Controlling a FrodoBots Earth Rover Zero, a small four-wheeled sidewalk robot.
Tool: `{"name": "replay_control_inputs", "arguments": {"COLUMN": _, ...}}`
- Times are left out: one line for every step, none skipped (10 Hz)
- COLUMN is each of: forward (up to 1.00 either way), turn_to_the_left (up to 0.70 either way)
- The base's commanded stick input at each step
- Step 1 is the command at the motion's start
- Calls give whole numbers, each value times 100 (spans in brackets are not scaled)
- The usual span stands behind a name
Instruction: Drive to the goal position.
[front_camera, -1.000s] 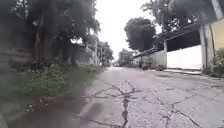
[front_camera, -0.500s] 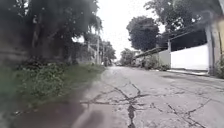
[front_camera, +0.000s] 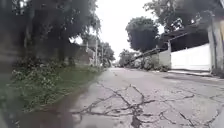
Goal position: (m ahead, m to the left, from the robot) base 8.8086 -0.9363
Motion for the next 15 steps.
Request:
{"name": "replay_control_inputs", "arguments": {"forward": 70, "turn_to_the_left": 0}}
{"name": "replay_control_inputs", "arguments": {"forward": 70, "turn_to_the_left": 0}}
{"name": "replay_control_inputs", "arguments": {"forward": 70, "turn_to_the_left": 0}}
{"name": "replay_control_inputs", "arguments": {"forward": 70, "turn_to_the_left": 0}}
{"name": "replay_control_inputs", "arguments": {"forward": 70, "turn_to_the_left": 0}}
{"name": "replay_control_inputs", "arguments": {"forward": 70, "turn_to_the_left": 0}}
{"name": "replay_control_inputs", "arguments": {"forward": 70, "turn_to_the_left": 0}}
{"name": "replay_control_inputs", "arguments": {"forward": 70, "turn_to_the_left": 0}}
{"name": "replay_control_inputs", "arguments": {"forward": 70, "turn_to_the_left": 0}}
{"name": "replay_control_inputs", "arguments": {"forward": 70, "turn_to_the_left": 0}}
{"name": "replay_control_inputs", "arguments": {"forward": 70, "turn_to_the_left": 0}}
{"name": "replay_control_inputs", "arguments": {"forward": 70, "turn_to_the_left": -12}}
{"name": "replay_control_inputs", "arguments": {"forward": 70, "turn_to_the_left": -28}}
{"name": "replay_control_inputs", "arguments": {"forward": 70, "turn_to_the_left": -34}}
{"name": "replay_control_inputs", "arguments": {"forward": 70, "turn_to_the_left": -35}}
